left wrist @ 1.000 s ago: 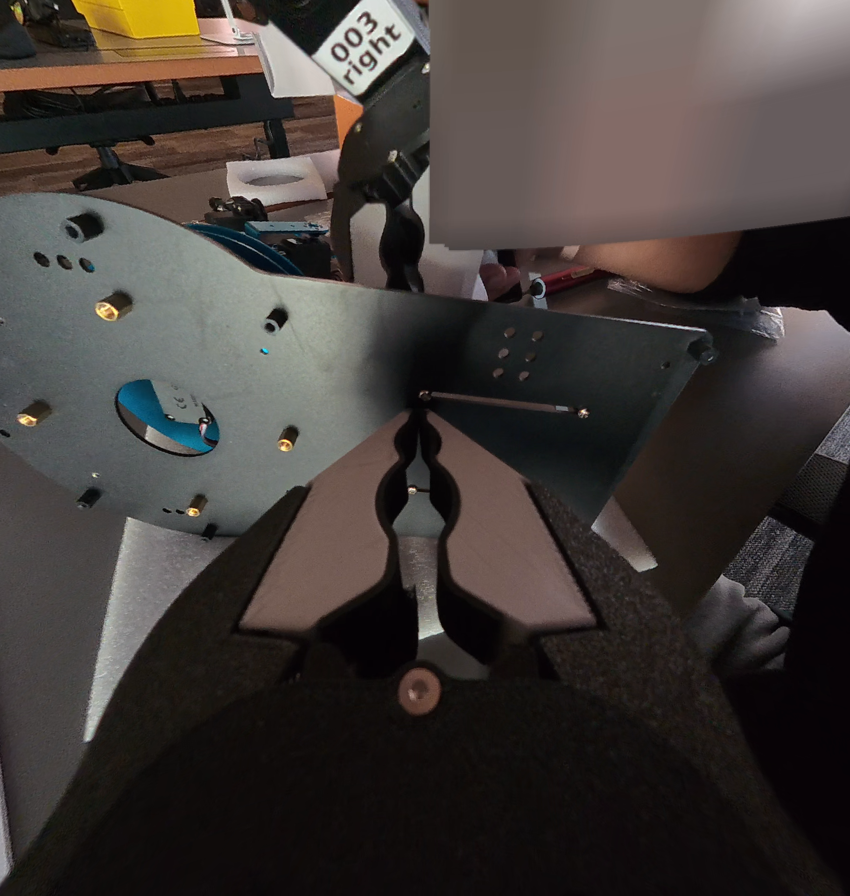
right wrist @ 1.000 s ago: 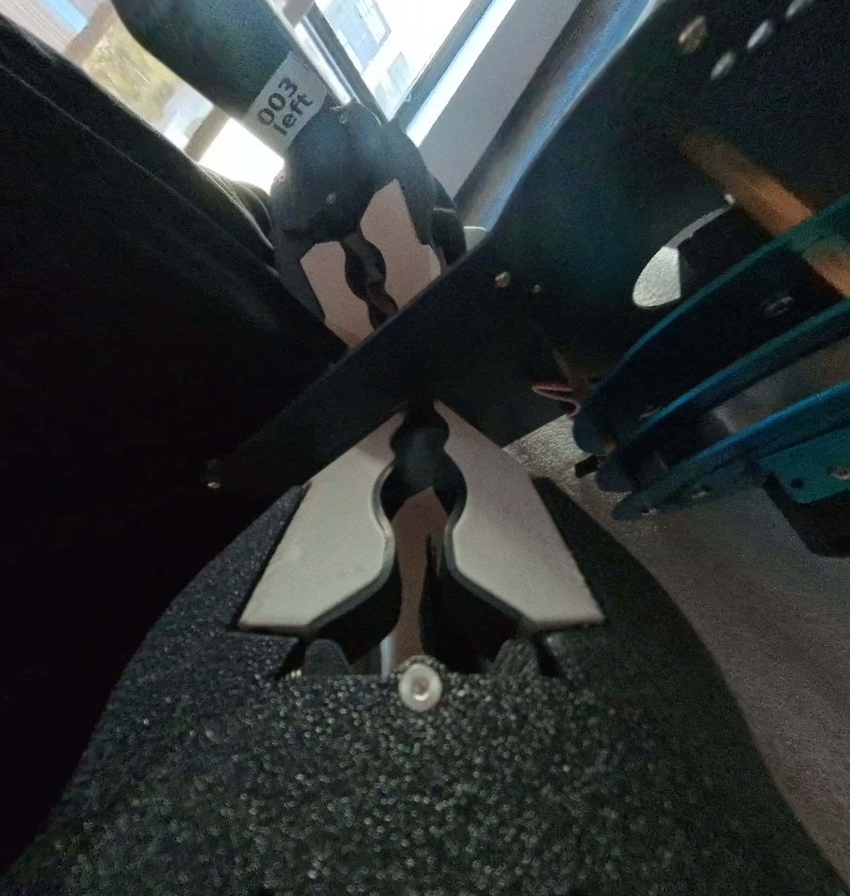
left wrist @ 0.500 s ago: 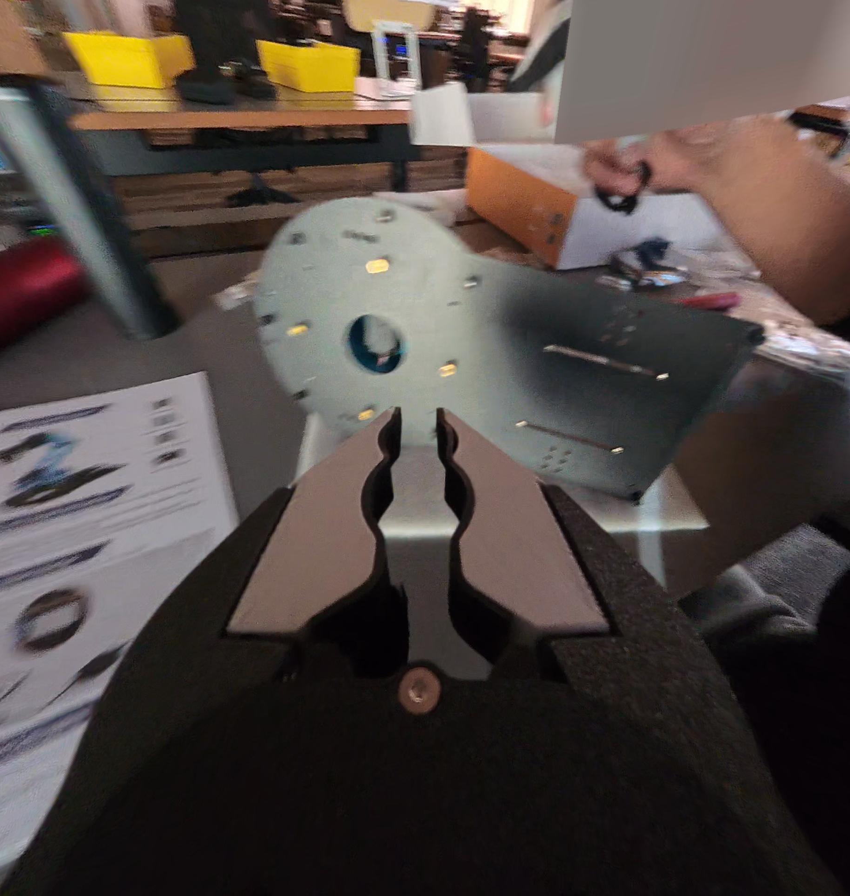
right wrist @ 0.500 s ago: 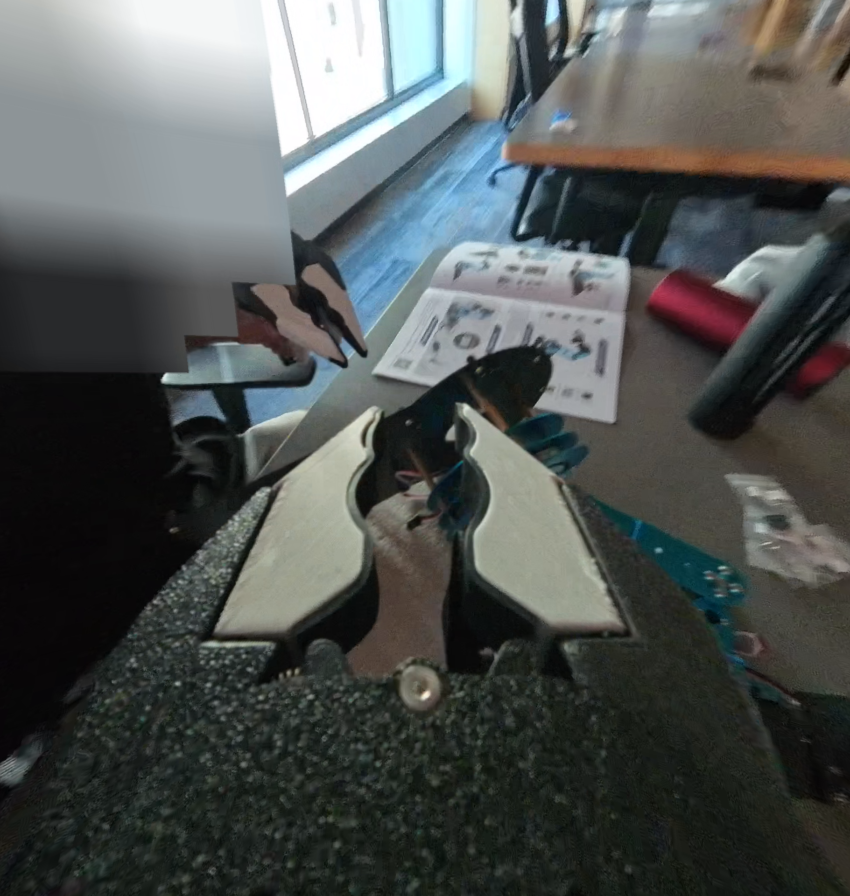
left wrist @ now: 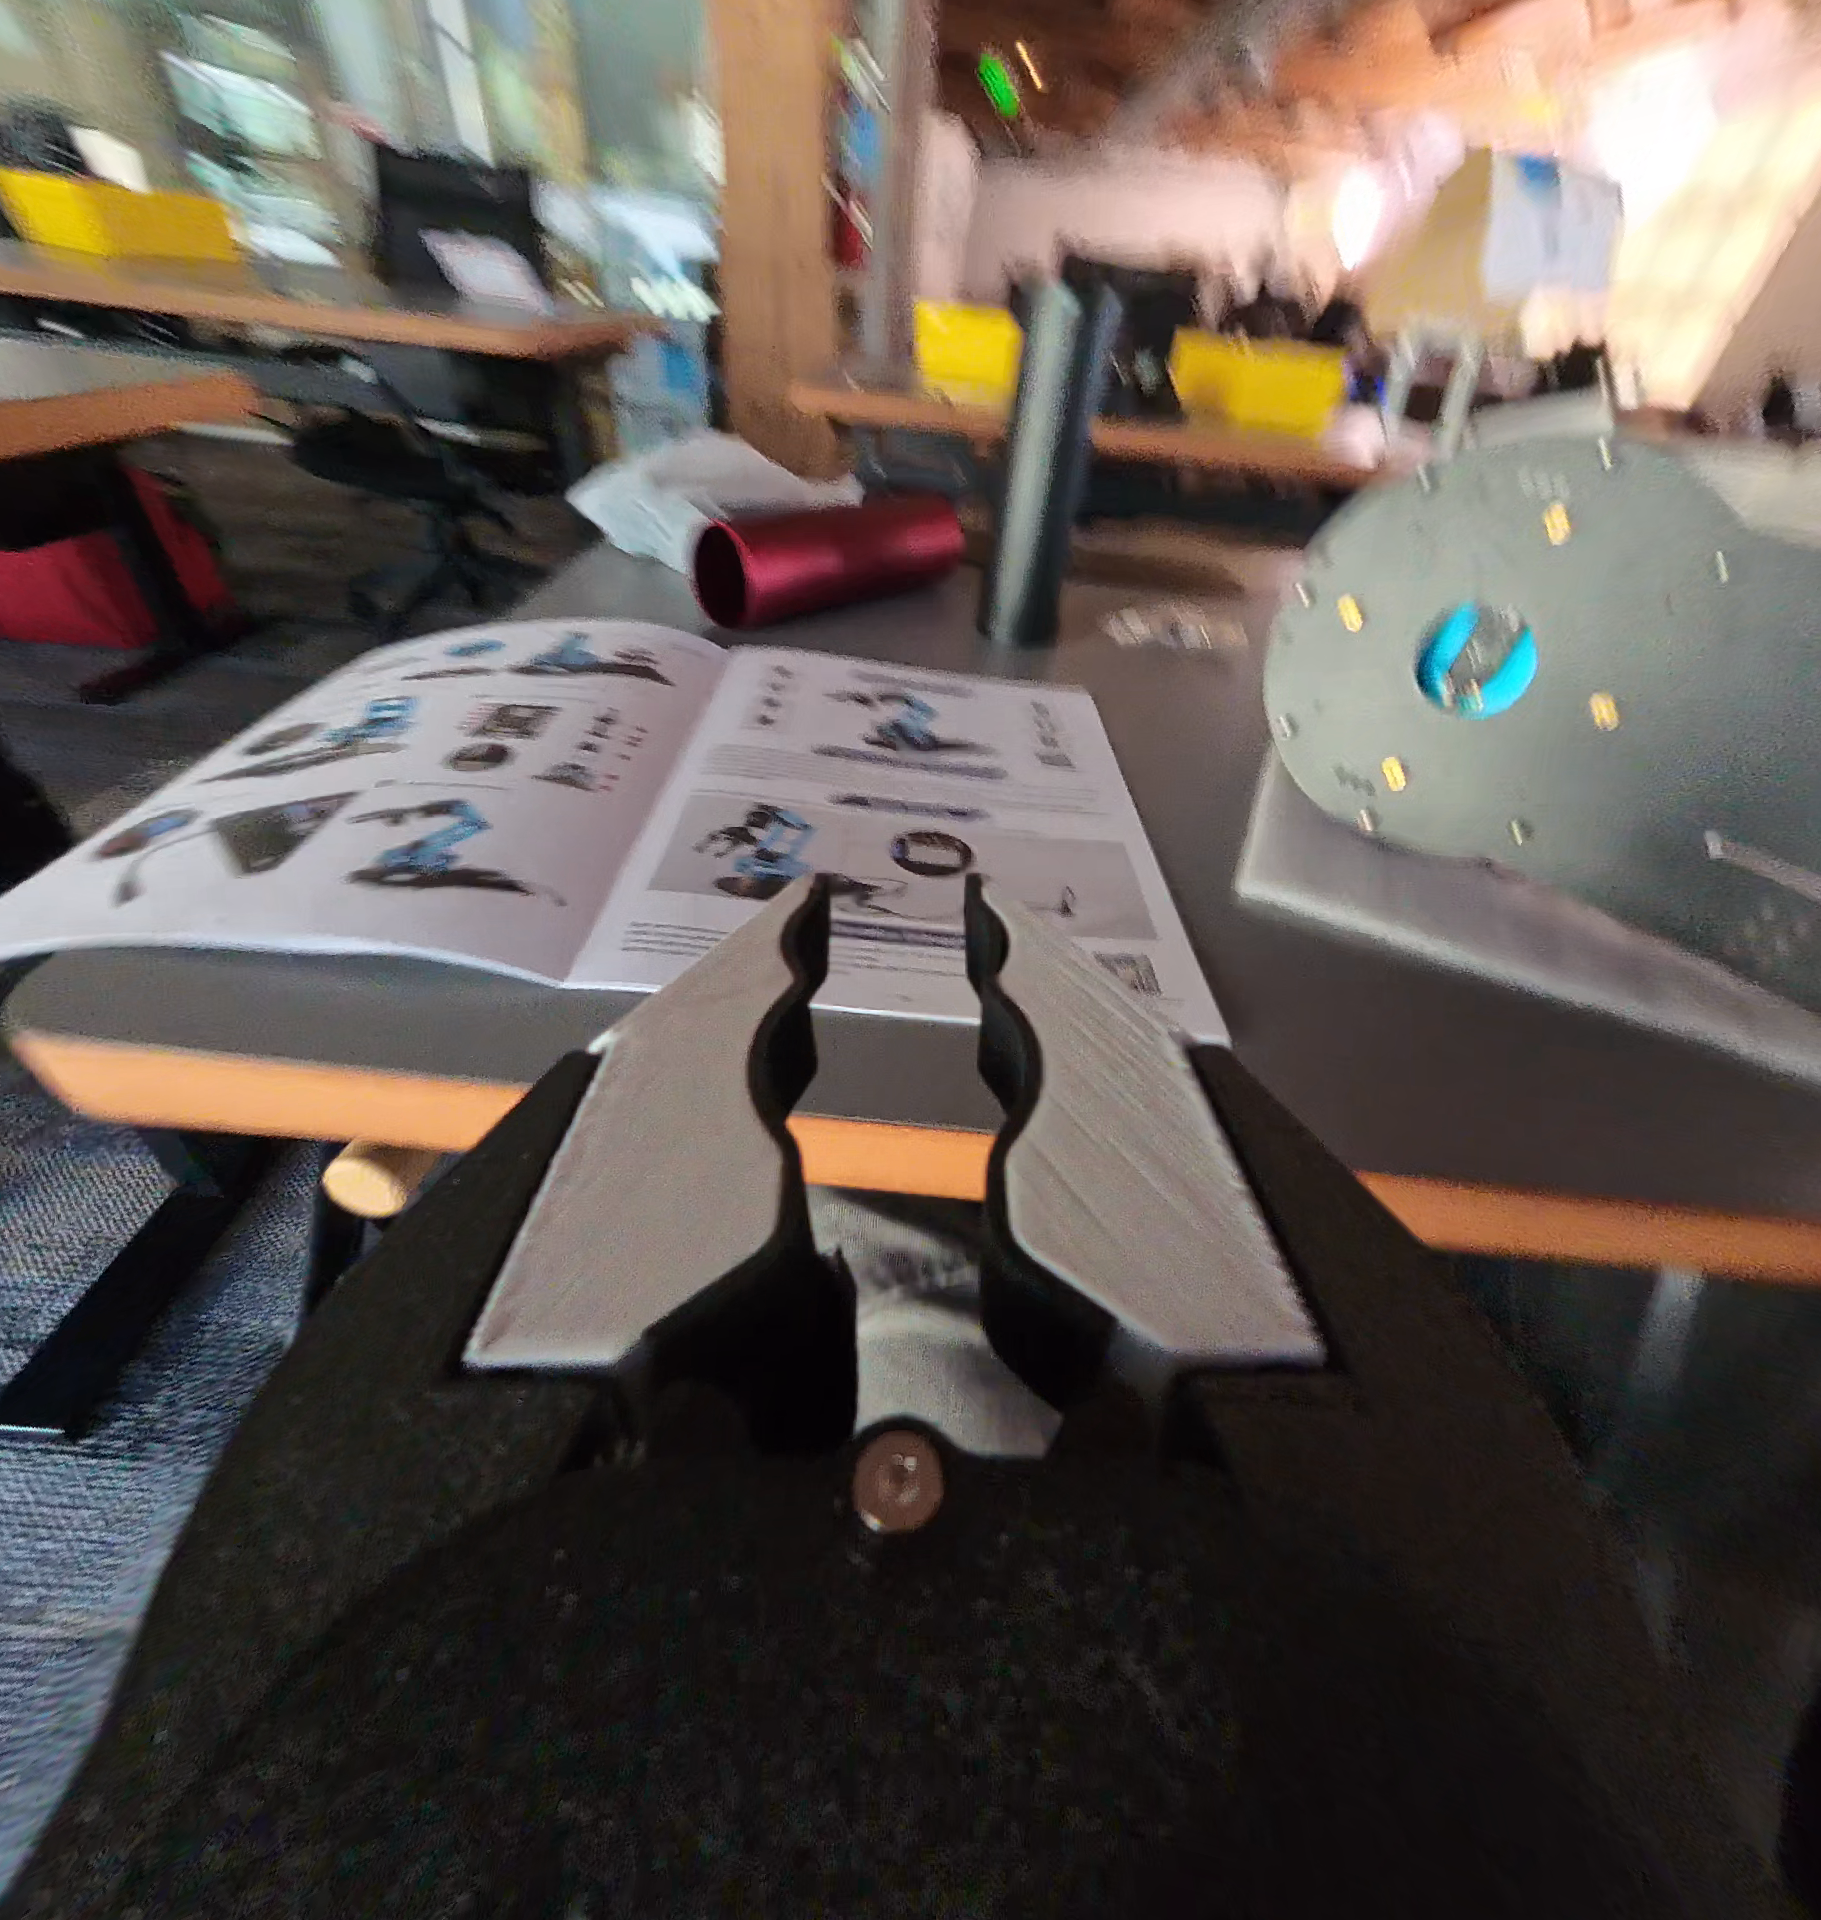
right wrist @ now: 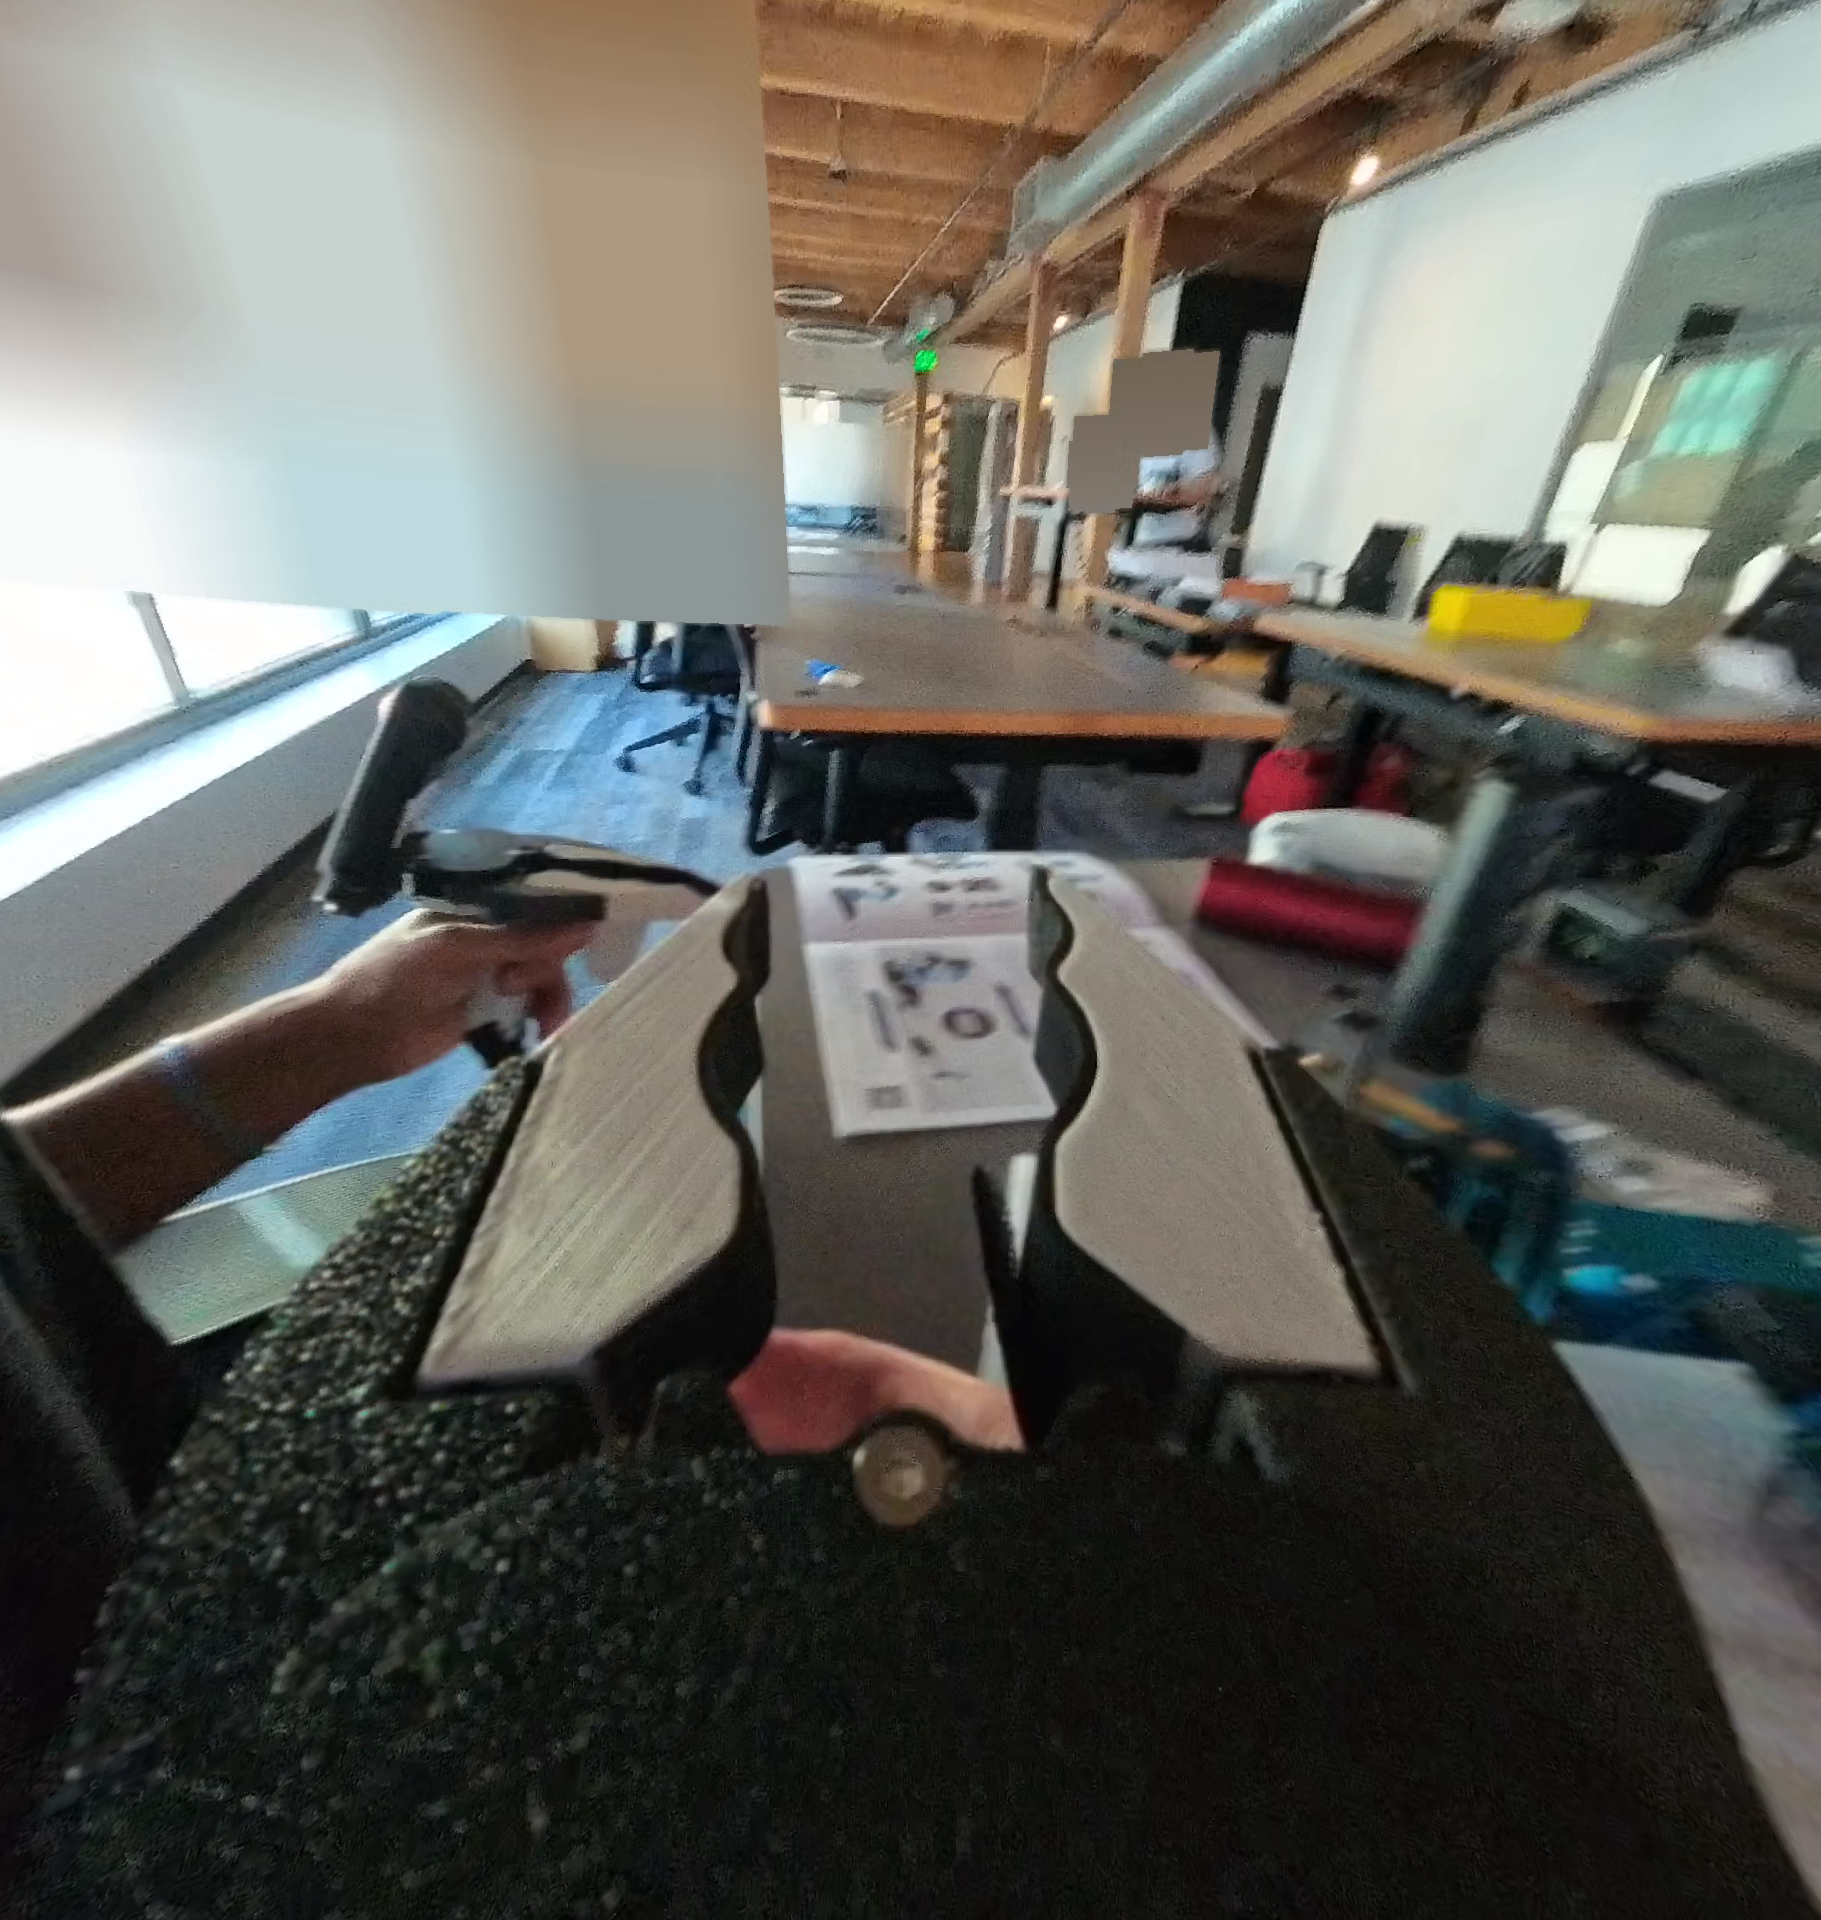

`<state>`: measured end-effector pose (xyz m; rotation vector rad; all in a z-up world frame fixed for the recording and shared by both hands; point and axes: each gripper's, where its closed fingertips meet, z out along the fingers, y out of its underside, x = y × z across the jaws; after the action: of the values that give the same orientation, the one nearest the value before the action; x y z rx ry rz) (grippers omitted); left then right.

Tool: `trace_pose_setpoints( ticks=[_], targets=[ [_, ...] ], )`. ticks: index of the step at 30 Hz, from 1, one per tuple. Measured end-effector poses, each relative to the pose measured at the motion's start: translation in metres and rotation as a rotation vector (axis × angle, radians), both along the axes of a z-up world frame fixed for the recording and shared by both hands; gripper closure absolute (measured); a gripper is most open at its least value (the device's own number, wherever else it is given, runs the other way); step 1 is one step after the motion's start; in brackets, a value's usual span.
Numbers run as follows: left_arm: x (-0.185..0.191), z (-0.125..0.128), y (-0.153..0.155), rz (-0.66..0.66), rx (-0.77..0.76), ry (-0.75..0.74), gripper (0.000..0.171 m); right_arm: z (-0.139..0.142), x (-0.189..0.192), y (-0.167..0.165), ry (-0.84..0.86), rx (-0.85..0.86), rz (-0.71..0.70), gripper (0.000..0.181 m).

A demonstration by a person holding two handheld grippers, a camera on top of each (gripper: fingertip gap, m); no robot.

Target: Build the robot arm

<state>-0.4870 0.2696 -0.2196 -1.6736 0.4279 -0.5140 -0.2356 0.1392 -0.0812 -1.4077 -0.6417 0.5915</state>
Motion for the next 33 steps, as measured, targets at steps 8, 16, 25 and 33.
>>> trace_pose_setpoints(
  ticks=[8,16,25,33],
  targets=[
    [-0.024,-0.046,-0.016,0.067,-0.078,-0.374,0.147,-0.122,-0.138,-0.031,0.031,-0.309,0.331,0.148],
    [-0.028,0.014,0.078,0.072,-0.008,0.006,0.147,-0.159,-0.158,0.034,-0.197,-0.303,0.243,0.148],
    [-0.002,-0.027,0.208,-0.050,-0.356,0.368,0.136,-0.135,-0.166,0.192,-0.135,-0.303,0.084,0.149],
    [-0.018,-0.003,0.257,-0.067,-0.373,0.423,0.134,-0.182,-0.166,0.245,-0.031,-0.589,0.085,0.142]
  ],
)
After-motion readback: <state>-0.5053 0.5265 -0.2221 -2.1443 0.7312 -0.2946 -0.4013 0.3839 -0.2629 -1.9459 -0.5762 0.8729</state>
